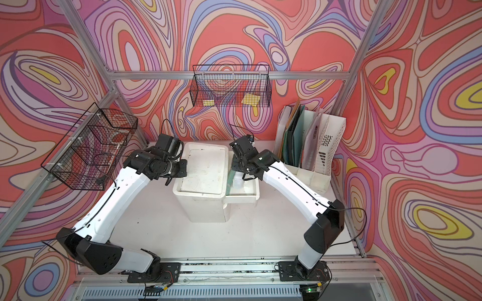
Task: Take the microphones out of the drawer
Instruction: Pick up the microphone from the drawer.
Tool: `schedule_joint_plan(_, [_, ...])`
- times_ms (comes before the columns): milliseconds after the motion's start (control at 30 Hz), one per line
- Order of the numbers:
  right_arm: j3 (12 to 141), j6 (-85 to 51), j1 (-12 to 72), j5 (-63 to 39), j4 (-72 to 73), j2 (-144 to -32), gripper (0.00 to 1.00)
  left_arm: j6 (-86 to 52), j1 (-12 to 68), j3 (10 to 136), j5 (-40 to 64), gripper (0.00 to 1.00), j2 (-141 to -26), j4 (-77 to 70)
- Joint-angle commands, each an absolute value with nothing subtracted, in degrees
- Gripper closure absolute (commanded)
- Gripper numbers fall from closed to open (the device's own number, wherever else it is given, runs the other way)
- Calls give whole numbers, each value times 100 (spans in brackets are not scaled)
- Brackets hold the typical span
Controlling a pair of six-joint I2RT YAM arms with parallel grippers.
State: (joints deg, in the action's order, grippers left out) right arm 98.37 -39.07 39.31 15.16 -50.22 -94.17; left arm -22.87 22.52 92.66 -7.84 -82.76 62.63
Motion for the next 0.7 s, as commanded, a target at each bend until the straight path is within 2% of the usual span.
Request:
schedule_joint_plan(0, [9866, -3322, 3929, 1964, -4488, -9025, 98, -2081, 2238, 9188, -560, 100, -8193, 6164])
schedule_joint_plan(467, [9520, -2080, 3882, 3324, -4436, -8265, 98, -1573, 2233, 9200, -336, 100, -8270, 6131])
schedule_joint_plan(667, [8900, -2041, 3401, 3066, -4487, -7781, 98, -1590, 2233, 9250, -351, 100, -8265, 6127])
